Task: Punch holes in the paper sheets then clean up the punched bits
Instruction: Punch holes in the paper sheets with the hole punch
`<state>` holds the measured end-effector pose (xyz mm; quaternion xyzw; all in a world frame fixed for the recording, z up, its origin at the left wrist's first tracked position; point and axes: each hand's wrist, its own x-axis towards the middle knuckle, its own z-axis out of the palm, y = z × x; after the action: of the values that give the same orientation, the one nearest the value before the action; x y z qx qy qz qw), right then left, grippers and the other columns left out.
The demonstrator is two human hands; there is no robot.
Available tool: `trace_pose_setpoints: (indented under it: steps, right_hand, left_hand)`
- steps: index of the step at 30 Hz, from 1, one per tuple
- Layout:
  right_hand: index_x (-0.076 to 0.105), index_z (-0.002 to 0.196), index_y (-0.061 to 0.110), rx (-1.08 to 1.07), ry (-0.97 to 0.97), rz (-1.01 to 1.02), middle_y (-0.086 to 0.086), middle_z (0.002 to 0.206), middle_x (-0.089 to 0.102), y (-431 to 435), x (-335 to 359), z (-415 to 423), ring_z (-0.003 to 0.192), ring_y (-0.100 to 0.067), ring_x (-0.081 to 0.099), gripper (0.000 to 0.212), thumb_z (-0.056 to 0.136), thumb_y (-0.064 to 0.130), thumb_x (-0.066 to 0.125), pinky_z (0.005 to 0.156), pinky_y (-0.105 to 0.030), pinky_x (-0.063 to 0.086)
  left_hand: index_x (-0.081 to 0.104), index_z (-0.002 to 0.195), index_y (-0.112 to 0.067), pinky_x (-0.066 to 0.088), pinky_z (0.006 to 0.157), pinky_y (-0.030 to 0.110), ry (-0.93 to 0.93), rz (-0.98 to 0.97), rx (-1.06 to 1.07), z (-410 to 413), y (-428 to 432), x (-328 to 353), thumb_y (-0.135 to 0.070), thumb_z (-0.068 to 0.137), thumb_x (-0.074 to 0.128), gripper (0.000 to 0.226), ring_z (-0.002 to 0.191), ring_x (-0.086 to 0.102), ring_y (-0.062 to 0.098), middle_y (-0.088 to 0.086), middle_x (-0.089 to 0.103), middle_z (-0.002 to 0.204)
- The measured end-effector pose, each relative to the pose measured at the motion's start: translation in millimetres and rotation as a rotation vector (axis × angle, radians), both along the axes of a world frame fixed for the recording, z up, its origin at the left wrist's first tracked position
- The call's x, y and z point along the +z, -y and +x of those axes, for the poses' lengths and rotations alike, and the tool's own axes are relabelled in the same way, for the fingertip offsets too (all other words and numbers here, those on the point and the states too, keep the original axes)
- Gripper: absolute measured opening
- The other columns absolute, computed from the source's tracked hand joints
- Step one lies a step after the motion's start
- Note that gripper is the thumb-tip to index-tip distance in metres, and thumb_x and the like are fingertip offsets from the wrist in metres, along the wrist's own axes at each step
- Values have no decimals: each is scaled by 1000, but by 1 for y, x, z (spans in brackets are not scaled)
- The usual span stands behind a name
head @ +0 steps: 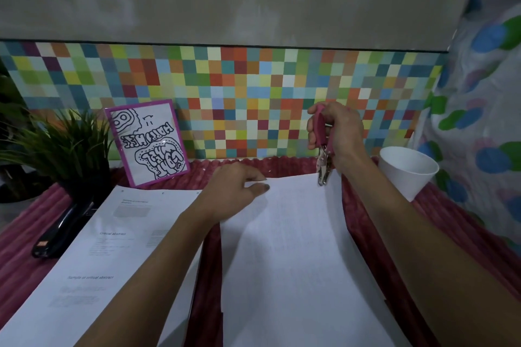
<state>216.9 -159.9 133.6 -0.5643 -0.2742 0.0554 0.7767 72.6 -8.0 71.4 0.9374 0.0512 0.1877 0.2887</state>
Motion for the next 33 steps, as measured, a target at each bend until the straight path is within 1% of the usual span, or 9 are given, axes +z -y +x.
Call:
trace_pose_setpoints:
  steps: [5, 9, 14, 17, 20, 22, 27, 30, 33]
  right_hand:
    - [62, 78, 4, -47, 17, 44, -13, 59, 56, 0, 4, 0, 40, -23, 46, 22, 73, 19, 46, 44, -30, 44]
    - [62, 75, 4, -14, 46, 47, -13, 58, 56, 0, 8, -5, 39, -21, 47, 21, 75, 17, 45, 41, -28, 44]
    - [60, 72, 2, 2, 106, 7, -12, 54, 54, -3, 9, -8, 36, -23, 44, 22, 76, 17, 44, 39, -26, 41]
    - [60, 69, 3, -20, 118, 1, -11, 52, 54, -4, 7, -8, 36, -24, 43, 21, 76, 15, 43, 39, -27, 40]
    - [59, 69, 3, -45, 121, 10, -11, 52, 54, -6, 5, -9, 36, -24, 42, 21, 78, 14, 44, 40, -29, 39]
    - [59, 67, 3, -64, 113, 18, -12, 53, 54, -7, 4, -10, 36, -24, 42, 21, 77, 14, 44, 40, -30, 38]
    - [59, 65, 5, -87, 117, 32, -13, 53, 53, -4, 3, -11, 38, -24, 43, 21, 76, 16, 45, 41, -31, 39]
    - [60, 67, 4, -105, 113, 40, -16, 55, 53, -1, 0, -9, 39, -25, 43, 21, 77, 15, 45, 42, -33, 41]
    - [59, 69, 1, -116, 128, 47, -17, 57, 52, -2, -4, -10, 40, -26, 43, 21, 78, 15, 45, 40, -32, 40]
  left_hand:
    - [75, 99, -10, 46, 82, 25, -15, -21, -6, 0, -2, -1, -26, 91, 64, 20, 79, 59, 2, 0, 74, 100]
    - [75, 100, -12, 47, 82, 26, -21, -28, -5, -1, -3, 0, -25, 92, 64, 19, 78, 60, 1, -6, 72, 94]
    - [75, 101, -11, 47, 81, 26, -37, 5, 7, 0, -4, 2, -26, 91, 64, 21, 75, 59, 0, -1, 74, 99]
    - [74, 100, -15, 51, 88, 32, -77, 61, 36, 0, -1, 5, -28, 91, 63, 19, 84, 64, 8, -5, 71, 93]
    - [67, 115, -22, 41, 105, 42, -28, 238, 63, 9, 22, 11, -34, 91, 59, 29, 104, 64, 15, -6, 70, 112]
    - [64, 121, -24, 34, 110, 45, 37, 284, 37, 21, 46, 12, -39, 91, 57, 34, 109, 62, 14, -8, 69, 119]
    - [72, 97, -22, 47, 91, 41, 165, 236, 62, 45, 74, -2, -33, 93, 58, 19, 84, 66, 16, -6, 74, 91]
    - [73, 95, -20, 49, 85, 40, 179, 177, 60, 47, 76, -7, -31, 93, 59, 18, 78, 65, 17, -4, 74, 87]
    - [74, 95, -14, 48, 79, 28, 168, 124, 63, 45, 76, -8, -28, 93, 61, 19, 78, 65, 17, -2, 74, 90]
